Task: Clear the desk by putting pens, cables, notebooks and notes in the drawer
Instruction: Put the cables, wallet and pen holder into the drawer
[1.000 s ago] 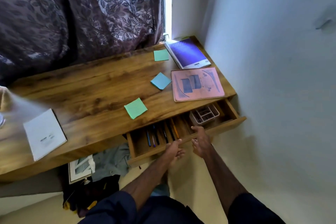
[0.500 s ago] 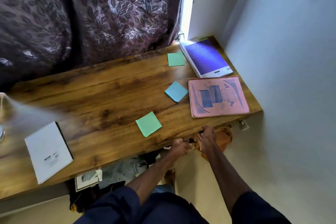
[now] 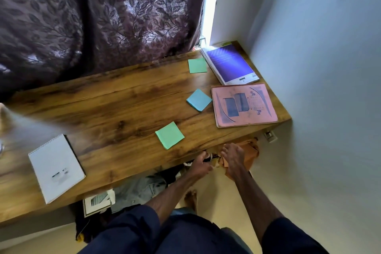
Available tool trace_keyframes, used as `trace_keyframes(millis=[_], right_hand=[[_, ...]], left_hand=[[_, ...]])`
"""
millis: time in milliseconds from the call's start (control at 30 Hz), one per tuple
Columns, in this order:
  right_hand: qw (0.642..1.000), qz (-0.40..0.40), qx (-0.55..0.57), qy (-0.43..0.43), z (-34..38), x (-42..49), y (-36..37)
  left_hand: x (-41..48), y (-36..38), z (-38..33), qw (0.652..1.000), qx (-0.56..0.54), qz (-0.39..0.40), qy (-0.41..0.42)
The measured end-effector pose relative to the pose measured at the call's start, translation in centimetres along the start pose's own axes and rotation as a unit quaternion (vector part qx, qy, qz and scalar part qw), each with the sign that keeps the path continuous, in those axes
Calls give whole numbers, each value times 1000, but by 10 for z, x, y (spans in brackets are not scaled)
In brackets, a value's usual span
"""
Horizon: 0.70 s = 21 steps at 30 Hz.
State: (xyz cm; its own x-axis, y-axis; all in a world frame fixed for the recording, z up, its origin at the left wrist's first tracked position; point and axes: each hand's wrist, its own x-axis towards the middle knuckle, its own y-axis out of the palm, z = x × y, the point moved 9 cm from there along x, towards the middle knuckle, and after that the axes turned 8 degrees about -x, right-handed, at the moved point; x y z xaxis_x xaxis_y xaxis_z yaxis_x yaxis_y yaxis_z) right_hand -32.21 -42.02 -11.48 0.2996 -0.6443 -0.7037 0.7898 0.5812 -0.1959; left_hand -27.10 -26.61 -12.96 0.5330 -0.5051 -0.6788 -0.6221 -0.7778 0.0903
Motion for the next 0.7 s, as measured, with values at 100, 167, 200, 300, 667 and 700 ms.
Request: trace_keyframes(millis=[100,167,200,300,667,700], right_hand=[[1000,12,-17,-9,-13,-16,3],[999,30,-31,-10,-26,-35,8],[998,41,-40,-12,-34,-45,11],[993,80,-78,-27,-59,-74,22],[979,196,-48,40,-173,-199,54],[977,202,-54,41,-182,-208,60]], left_hand=[[-16,-18,8,1000,-2,-20,22],[-32,-35,17,998,-19,-49,35],[-41,-44,23,997,-31,-66,36],[-69,-72,44,990,-66,-119,34],[-220,-166,147,966,-98,-241,2],[-230,-177,155,962,-108,-249,6]])
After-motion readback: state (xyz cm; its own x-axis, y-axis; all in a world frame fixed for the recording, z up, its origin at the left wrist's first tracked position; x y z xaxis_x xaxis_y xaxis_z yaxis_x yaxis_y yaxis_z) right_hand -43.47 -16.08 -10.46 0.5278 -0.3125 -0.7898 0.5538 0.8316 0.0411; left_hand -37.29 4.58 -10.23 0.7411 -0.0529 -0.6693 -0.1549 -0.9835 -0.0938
